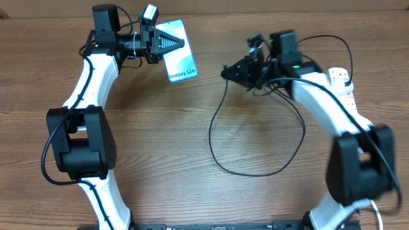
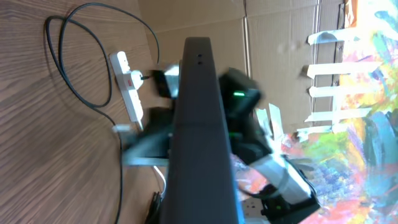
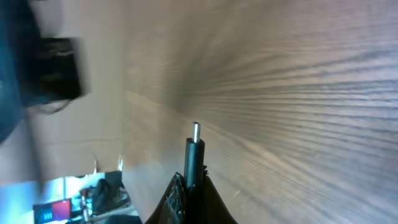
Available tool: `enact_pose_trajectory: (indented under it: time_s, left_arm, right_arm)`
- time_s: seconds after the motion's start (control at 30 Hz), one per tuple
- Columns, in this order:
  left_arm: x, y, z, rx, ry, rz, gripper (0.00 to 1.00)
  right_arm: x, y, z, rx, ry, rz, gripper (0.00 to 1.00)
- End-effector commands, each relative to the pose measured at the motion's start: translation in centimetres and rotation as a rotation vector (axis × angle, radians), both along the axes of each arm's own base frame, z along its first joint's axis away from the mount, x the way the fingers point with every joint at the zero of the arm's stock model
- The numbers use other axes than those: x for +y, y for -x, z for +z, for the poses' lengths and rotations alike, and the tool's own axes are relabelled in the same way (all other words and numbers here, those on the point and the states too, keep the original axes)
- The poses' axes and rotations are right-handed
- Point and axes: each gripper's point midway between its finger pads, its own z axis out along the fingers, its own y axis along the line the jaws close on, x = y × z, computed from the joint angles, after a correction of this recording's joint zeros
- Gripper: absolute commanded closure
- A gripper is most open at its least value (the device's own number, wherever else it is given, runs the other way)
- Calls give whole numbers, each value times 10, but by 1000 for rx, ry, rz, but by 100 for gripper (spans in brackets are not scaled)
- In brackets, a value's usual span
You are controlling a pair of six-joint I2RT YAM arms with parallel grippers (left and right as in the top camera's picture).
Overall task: Plug charger to phone and switch on socket
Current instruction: 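Grasp the black cable's USB-C plug with the right gripper, then bring the USB-C plug up under the phone's bottom port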
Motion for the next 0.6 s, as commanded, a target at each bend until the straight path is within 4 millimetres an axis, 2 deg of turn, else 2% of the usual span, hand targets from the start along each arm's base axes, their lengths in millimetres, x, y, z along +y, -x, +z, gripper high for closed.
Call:
enact_pose_trajectory:
  time_s: [0.0,0.1,0.23,0.43,0.57]
  left_arm:
    - [-5,6,7,-43,22,-43,96]
    - [-9,8,7,-50,22,-50,96]
    - [-16,10,7,-64,22,-65,96]
    - [-28,15,7,-68,23,-92,96]
    - [-35,18,7,-67,24,-108,96]
  right_arm:
    - [-7,22,62,-167,-13,68,96]
    - [-12,40,82,-197,-10,75,96]
    - [-17,63,93,-227,-16,73,96]
    - [-22,104,84,-245,-73,53,96]
    - [-12,130,74,-227,-170,97,96]
